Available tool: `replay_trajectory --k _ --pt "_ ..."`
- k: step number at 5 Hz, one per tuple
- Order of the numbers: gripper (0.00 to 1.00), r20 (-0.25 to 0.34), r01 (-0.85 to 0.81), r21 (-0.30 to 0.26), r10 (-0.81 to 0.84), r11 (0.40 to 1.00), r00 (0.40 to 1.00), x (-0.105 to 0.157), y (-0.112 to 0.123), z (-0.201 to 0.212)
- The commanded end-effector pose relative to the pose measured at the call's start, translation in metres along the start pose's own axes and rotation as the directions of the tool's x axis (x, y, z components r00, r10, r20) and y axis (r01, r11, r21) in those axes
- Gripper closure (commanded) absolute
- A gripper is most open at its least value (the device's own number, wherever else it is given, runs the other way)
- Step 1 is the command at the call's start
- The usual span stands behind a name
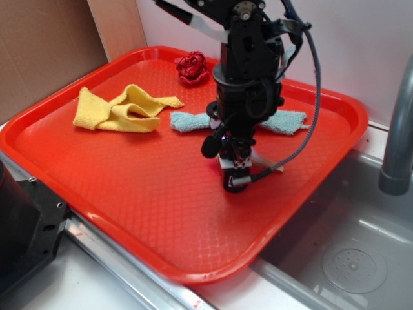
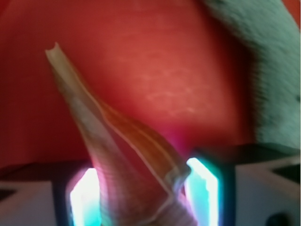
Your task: Grab the shell.
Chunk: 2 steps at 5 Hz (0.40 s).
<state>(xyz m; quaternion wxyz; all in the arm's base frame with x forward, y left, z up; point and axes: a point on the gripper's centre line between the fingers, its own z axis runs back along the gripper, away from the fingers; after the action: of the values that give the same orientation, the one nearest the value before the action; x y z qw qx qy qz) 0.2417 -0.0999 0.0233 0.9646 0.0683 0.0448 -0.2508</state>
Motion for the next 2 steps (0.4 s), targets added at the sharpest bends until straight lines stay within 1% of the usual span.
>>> replay_trajectory --k 1,2 --pt "1.0 0.058 -0.467 -0.079 0.472 0.881 0.88 -0.031 0.045 0.065" --pt "1.0 0.028 -0.645 -0.144 0.655 0.75 0.755 -0.062 0.069 0.096"
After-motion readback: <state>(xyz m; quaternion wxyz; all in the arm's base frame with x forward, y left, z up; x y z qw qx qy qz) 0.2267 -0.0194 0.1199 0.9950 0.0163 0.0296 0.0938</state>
